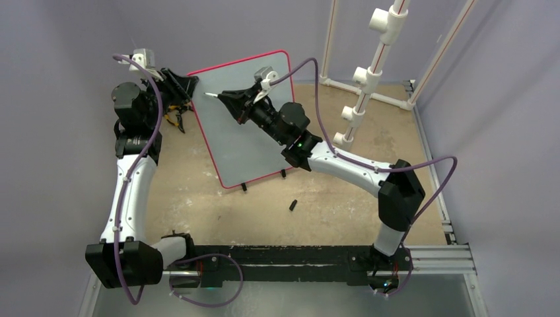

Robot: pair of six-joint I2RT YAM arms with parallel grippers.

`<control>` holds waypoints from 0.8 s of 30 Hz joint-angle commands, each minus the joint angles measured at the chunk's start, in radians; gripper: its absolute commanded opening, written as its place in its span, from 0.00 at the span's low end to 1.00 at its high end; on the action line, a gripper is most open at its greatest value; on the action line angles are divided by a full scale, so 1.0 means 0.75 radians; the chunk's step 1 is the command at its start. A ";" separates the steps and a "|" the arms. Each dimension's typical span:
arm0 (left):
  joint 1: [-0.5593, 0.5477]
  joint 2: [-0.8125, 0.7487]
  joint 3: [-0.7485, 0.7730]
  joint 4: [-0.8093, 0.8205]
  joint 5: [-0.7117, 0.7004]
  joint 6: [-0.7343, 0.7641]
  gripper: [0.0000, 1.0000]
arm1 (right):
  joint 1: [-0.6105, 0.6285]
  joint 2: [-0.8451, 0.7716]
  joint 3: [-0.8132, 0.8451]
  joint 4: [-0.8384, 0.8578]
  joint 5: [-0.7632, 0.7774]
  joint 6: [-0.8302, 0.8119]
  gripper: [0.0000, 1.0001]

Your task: Write a sentence on the whiteboard

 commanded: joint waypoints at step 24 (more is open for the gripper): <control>0.002 -0.015 -0.008 0.032 0.055 0.014 0.32 | 0.005 0.112 0.140 0.054 0.077 -0.041 0.00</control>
